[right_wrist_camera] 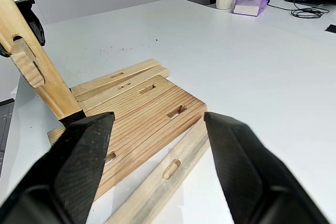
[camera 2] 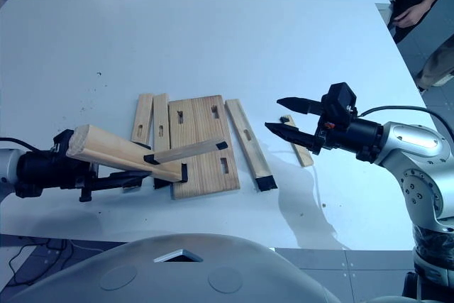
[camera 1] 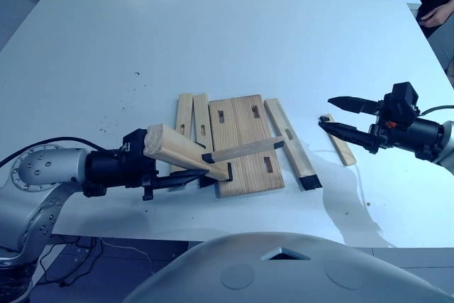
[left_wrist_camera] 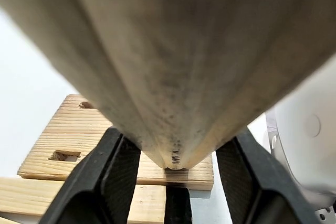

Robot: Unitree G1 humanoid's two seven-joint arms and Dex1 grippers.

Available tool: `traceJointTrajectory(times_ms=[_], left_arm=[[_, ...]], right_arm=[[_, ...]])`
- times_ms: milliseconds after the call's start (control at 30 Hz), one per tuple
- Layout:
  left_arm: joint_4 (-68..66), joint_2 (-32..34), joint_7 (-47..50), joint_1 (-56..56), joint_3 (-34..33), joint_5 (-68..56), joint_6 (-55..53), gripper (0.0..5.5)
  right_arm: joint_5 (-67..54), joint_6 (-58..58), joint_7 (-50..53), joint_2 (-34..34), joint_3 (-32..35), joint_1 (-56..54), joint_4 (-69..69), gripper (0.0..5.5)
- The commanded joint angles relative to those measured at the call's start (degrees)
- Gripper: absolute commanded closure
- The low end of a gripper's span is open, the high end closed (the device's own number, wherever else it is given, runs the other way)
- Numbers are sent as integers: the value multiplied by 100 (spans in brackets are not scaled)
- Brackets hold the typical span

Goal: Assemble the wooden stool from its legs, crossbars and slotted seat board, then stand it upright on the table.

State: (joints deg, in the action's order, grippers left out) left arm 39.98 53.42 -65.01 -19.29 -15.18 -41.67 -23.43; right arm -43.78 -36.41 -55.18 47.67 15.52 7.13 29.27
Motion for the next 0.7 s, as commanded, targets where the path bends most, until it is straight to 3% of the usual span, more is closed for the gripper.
traceJointTrajectory(times_ms=[33, 333, 700], left_arm=[[-139, 33, 49, -165, 318, 658, 226, 340], [-682, 291, -120, -301, 791, 1684, 1071, 340], [-1490, 54, 52, 873, 1829, 1559, 732, 340]], right_arm=[[40, 30, 15, 22, -79, -85, 57, 235], [45, 27, -8, 60, -111, -112, 54, 235], [154, 1, -104, 128, -391, -400, -73, 235]])
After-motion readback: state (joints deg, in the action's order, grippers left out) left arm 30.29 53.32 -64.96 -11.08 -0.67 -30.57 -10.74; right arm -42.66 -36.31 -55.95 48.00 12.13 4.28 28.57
